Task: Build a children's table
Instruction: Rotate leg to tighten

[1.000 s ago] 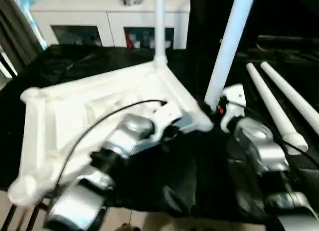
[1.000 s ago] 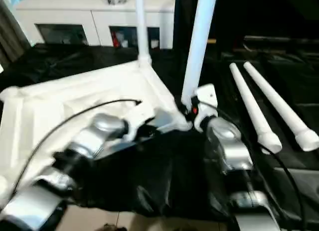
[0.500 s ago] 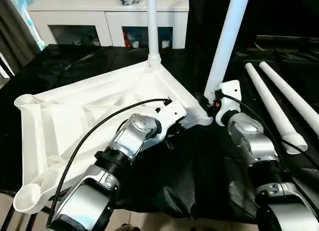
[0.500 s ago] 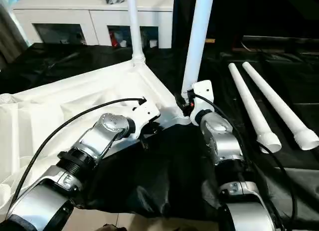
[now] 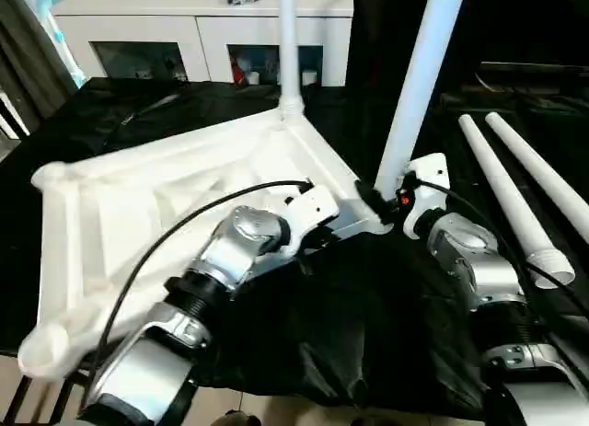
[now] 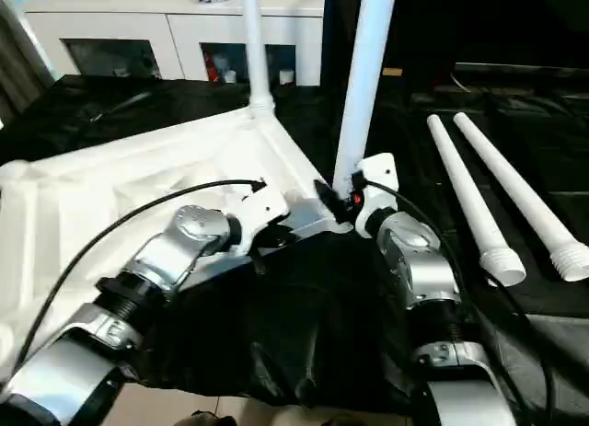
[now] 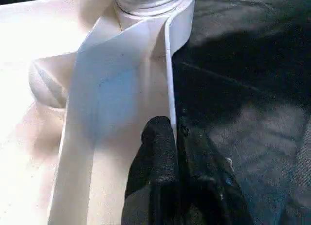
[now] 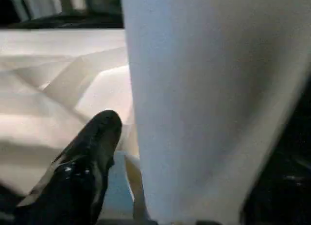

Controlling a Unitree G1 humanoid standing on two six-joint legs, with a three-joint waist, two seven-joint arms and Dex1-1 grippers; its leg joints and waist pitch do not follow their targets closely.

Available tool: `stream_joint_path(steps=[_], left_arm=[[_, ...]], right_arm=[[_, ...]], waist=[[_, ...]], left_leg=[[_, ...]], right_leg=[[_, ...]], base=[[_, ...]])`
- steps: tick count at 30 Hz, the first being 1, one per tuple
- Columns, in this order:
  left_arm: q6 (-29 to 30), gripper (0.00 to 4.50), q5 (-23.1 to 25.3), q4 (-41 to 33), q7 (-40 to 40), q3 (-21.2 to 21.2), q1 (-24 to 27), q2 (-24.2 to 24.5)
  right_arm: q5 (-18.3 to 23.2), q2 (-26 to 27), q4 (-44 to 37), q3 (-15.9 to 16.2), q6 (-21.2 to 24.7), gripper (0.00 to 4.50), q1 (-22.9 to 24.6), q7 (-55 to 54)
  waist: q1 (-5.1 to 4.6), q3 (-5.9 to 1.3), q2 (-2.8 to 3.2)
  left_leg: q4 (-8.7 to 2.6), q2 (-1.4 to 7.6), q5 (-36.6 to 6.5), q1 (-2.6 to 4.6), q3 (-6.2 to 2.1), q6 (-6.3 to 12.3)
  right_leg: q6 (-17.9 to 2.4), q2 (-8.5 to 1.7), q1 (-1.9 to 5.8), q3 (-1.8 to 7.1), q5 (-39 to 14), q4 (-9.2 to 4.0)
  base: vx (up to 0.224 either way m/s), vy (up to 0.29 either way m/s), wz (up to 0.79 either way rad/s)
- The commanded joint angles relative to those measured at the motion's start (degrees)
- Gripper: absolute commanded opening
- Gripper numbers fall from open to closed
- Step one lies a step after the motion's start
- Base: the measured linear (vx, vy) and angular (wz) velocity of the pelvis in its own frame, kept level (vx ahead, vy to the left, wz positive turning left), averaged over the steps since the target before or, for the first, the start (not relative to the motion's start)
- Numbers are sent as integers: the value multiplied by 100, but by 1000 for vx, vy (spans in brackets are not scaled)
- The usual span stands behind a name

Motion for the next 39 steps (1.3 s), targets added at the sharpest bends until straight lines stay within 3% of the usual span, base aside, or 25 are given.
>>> stream_joint_path(steps=[1,6,10,14,22,29,32,35,37,39], left_arm=[[-402,0,-163,-385,-360,-76,-35,61],[-646,0,-426,-466,-1016,-43,95,297],[-1003,0,-596,-444,-1637,-35,119,563],[-1091,0,-662,-417,-1920,-33,105,678],[-1332,0,-687,-325,-2497,-111,89,920],[-1430,0,-628,-234,-2617,-107,105,948],[-1391,0,-605,-208,-2564,-85,107,926],[-1186,0,-467,-5,-1987,3,31,751],[-1052,0,-358,190,-1311,110,-67,505],[-881,0,-265,317,-728,178,-150,248]], right_arm=[[34,-100,-289,358,214,350,153,609],[95,-464,-692,604,434,350,364,1363],[152,-911,-1143,927,687,350,604,2108],[187,-1084,-1362,1015,840,350,703,2404],[157,-1511,-1799,1311,1069,269,916,2975],[154,-1556,-1974,1359,1172,259,1063,3029],[197,-1516,-2028,1335,1224,259,1142,2970],[313,-1185,-2028,1105,1331,259,1296,2403],[108,-781,-1804,919,1272,259,1313,1521],[34,-338,-1573,705,1346,259,1251,726]], waist=[[30,-421,-66],[57,-412,-73],[89,-408,-69],[127,-413,-67],[205,-424,-56],[256,-417,-69],[267,-416,-75],[260,-403,-94],[236,-369,-98],[197,-346,-102]], left_leg=[[-392,313,-1033,133,-153,523],[-394,323,-992,123,-148,577],[-400,339,-1094,142,-144,524],[-405,349,-1109,154,-147,450],[-392,355,-1000,159,-143,447],[-396,354,-1053,163,-142,379],[-399,355,-1066,167,-143,354],[-414,349,-1160,171,-147,301],[-436,338,-1409,210,-145,167],[-464,318,-1749,238,-172,-37]], right_leg=[[-1560,-337,300,219,-728,-367],[-1591,-334,309,217,-654,-346],[-1567,-333,291,222,-822,-356],[-1549,-345,279,231,-898,-352],[-1585,-348,276,233,-695,-322],[-1524,-356,275,240,-887,-334],[-1494,-354,271,243,-939,-339],[-1446,-360,265,244,-1145,-364],[-1365,-359,224,246,-1577,-423],[-1140,-376,211,243,-2262,-499]], base=[[0,0,0],[0,0,0],[0,0,0],[0,0,0],[0,0,0],[0,0,0],[0,0,0],[0,0,0],[0,0,0],[0,0,0]])
